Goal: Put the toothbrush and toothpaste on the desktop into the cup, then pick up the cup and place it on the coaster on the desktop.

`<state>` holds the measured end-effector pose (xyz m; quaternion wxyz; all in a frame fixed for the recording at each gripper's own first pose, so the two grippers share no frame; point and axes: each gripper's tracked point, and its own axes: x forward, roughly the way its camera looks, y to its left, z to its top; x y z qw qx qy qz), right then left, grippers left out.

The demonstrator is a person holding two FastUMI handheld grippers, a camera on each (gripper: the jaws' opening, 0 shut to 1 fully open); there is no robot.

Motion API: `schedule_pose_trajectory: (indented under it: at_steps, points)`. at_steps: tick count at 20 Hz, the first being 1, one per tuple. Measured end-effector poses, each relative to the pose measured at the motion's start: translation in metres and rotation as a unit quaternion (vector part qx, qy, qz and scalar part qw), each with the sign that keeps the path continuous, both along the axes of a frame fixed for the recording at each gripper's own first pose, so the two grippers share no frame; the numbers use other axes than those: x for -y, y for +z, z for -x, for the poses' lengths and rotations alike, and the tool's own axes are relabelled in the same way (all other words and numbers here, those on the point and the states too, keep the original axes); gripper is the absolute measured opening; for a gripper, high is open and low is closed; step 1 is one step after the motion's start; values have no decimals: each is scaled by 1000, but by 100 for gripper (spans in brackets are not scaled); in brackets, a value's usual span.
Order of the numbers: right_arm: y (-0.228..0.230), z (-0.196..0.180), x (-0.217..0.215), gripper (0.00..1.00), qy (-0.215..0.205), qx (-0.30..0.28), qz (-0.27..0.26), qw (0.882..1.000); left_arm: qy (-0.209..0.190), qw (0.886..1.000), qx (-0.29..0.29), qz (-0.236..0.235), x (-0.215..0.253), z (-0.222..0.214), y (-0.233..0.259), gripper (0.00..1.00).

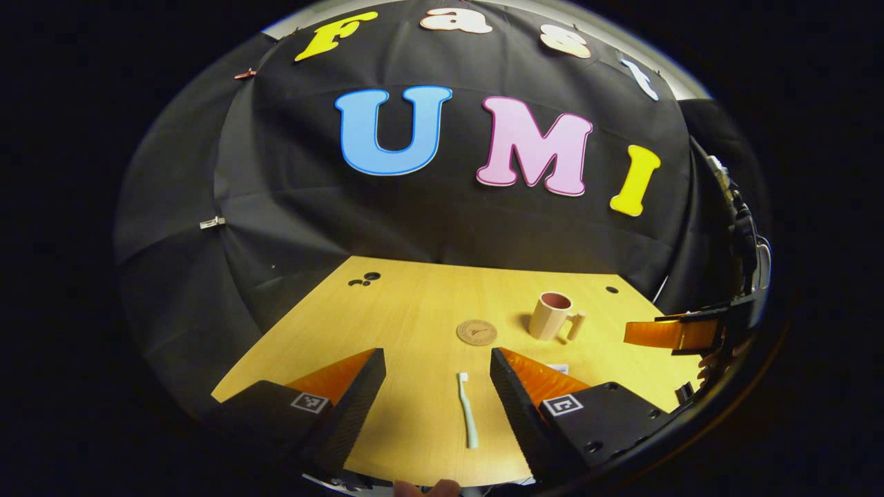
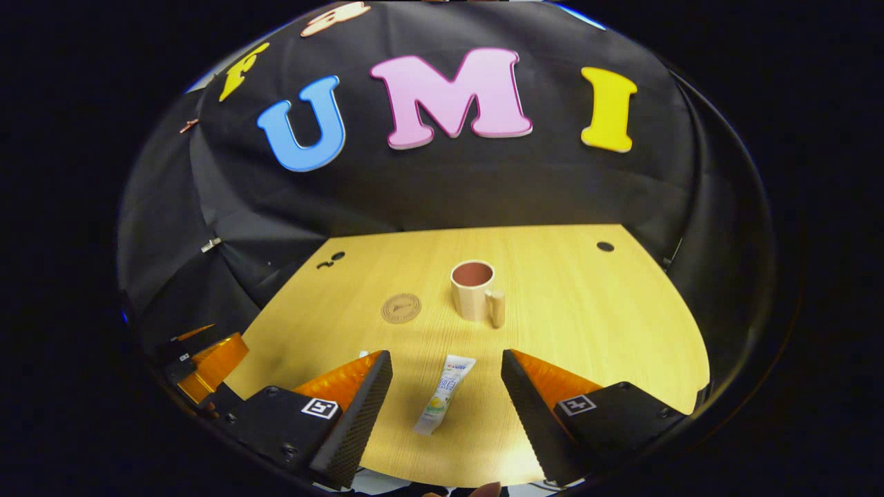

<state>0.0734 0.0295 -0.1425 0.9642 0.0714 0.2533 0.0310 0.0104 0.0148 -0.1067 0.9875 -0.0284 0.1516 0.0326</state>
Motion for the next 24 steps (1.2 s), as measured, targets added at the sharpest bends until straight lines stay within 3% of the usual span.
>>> schedule_pose_trajectory:
  at_steps: [10, 16, 19, 22, 24]
  points:
    - [-138, -44, -14, 99, 0, -184, 29, 983, 26, 999, -33, -5, -24, 2, -32, 96]
    - [-171, -52, -22, 94, -9, -245, 31, 969, 36, 998, -49, -5, -29, -6, -47, 96]
    - [-186, -50, -16, 66, -30, -281, 32, 959, 39, 998, -52, -2, -31, -11, -48, 96]
    - [-187, -51, -16, 33, -27, -282, 22, 959, 37, 998, -52, -2, -29, -17, -49, 96]
    - [-185, -52, -17, 30, -14, -269, 15, 963, 36, 998, -55, -3, -27, -22, -53, 96]
